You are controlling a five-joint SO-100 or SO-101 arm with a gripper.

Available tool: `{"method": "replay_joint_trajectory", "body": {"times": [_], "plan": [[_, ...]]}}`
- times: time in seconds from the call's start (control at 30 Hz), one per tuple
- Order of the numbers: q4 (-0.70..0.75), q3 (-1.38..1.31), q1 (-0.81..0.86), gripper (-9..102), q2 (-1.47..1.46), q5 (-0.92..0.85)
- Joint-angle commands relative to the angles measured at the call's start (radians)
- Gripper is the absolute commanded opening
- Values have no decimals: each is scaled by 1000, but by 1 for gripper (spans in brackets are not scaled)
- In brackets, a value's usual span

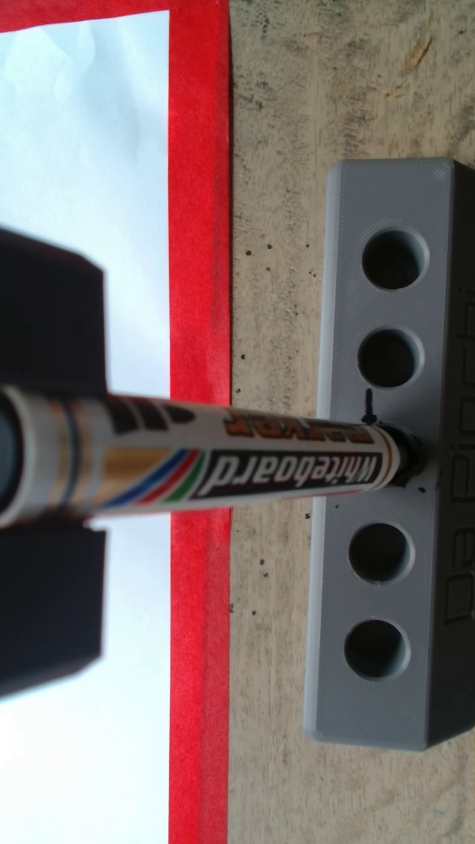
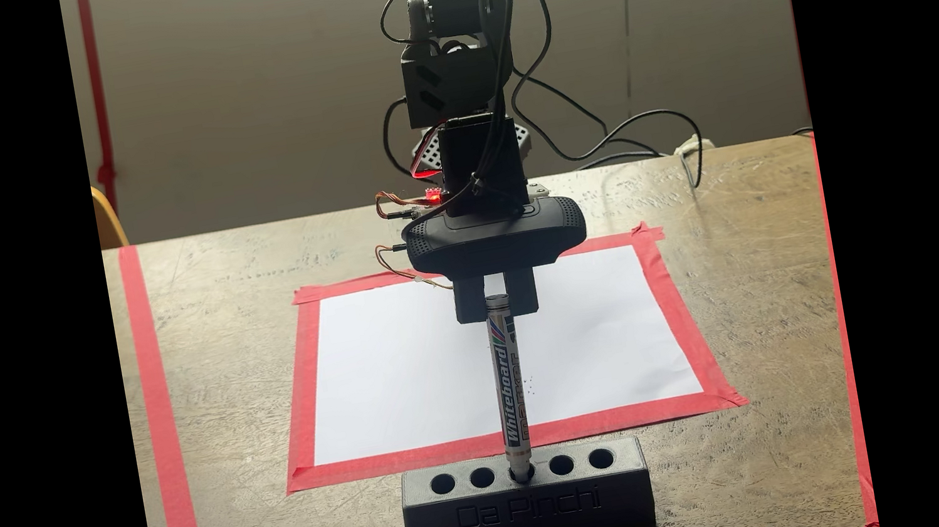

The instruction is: Pick up a pen

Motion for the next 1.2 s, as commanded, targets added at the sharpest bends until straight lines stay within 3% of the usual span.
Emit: {"method": "replay_joint_trajectory", "body": {"times": [0.0, 0.37, 0.63, 0.73, 1.17], "plan": [[5, -75, 9, -1, 163, -8], [92, -95, 11, -1, 253, -66], [437, -298, 31, -1, 255, -193], [483, -308, 34, -1, 265, -207], [483, 198, 31, -1, 460, -235]]}}
